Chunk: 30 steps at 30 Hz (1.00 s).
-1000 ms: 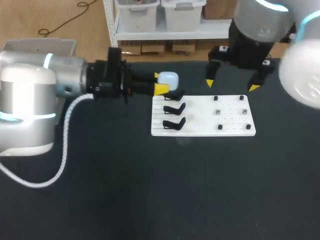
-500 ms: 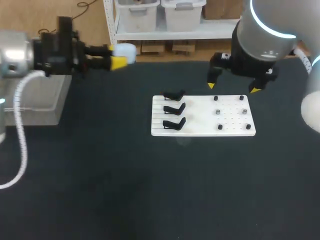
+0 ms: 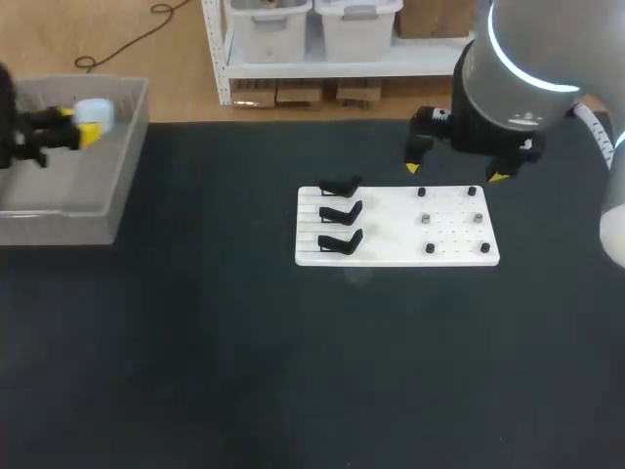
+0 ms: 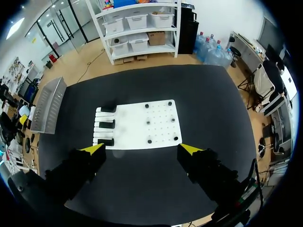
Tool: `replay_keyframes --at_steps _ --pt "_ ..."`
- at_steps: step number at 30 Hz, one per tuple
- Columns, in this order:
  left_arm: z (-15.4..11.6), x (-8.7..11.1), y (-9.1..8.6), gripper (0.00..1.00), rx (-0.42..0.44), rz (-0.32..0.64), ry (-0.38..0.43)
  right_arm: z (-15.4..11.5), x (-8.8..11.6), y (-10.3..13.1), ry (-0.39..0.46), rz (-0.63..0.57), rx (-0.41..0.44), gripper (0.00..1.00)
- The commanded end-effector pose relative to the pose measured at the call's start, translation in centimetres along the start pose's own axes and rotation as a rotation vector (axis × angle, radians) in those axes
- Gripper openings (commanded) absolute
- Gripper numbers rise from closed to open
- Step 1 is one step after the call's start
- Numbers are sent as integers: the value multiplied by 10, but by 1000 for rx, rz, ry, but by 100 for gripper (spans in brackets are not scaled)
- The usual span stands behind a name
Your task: Pick up each earbud case from the left stands, insert the matching earbuds, close the lid, and place the case in the box.
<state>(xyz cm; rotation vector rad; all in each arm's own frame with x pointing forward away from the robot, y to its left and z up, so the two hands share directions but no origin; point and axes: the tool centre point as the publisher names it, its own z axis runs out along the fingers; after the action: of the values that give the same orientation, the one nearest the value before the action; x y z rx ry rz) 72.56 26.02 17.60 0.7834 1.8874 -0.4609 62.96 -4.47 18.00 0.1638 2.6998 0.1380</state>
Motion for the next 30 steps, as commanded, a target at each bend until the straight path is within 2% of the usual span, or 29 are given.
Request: replay_keyframes --at_steps 1,3,9,16,23,25,26,27,30 --pt "-6 20 26 0 -307 -52 -3 0 3 -2 -12 2 -3 100" --pt "-6 27 36 0 -323 -58 21 0 3 -2 -12 2 -3 100" --pt "-5 61 89 0 -358 -110 66 0 3 -2 -12 2 -3 100" --pt "8 75 116 0 -323 -122 94 0 3 -2 -12 2 -3 100" --pt "20 79 127 0 -279 -110 108 0 3 -2 -12 2 -3 100" --pt "20 80 130 33 -276 -110 111 0 3 -2 -12 2 -3 100" --pt "20 80 131 88 -275 -110 112 0 3 -2 -12 2 -3 100" --pt "19 81 133 100 -276 -110 113 0 3 -2 -12 2 -3 100" --pt "18 81 133 100 -295 -112 117 0 3 -2 -12 2 -3 100"
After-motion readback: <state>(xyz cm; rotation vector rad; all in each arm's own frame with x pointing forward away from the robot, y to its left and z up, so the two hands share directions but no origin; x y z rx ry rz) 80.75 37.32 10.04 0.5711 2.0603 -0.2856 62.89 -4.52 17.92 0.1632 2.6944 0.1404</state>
